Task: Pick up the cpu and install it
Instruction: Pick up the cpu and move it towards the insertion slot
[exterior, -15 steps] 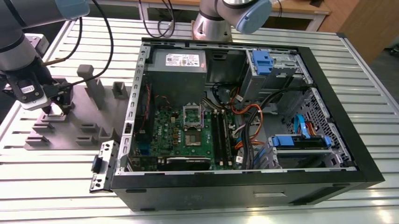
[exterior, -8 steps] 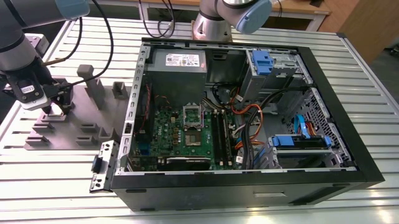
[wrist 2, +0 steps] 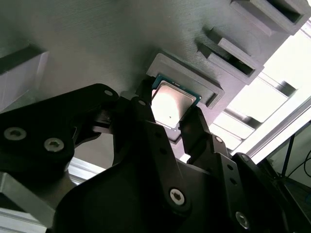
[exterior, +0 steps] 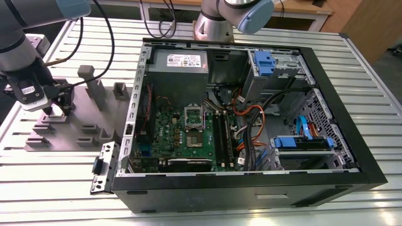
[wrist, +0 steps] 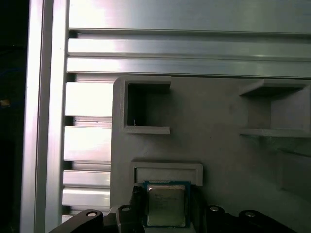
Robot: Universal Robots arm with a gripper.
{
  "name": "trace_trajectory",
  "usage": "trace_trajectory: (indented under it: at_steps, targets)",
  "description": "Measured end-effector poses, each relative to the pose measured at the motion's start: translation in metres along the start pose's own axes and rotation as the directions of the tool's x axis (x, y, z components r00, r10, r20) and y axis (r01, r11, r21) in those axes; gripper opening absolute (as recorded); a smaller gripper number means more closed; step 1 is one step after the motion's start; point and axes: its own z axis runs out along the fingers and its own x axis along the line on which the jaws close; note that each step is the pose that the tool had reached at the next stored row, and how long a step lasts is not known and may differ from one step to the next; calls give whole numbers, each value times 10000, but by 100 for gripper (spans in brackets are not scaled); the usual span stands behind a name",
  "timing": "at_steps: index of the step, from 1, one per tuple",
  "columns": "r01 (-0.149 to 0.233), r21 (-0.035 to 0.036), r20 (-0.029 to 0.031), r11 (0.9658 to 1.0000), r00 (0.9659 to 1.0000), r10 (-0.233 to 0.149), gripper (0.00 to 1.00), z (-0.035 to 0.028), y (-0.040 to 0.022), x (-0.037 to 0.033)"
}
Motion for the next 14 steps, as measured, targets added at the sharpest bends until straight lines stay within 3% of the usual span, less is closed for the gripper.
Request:
trace_trajectory:
  at_steps: [10, 14]
  targets:
    - [-43, 0, 1, 10000, 10000, 43, 49, 0, 0, -6]
    - [-43, -1, 1, 10000, 10000, 43, 57, -2, 0, -6]
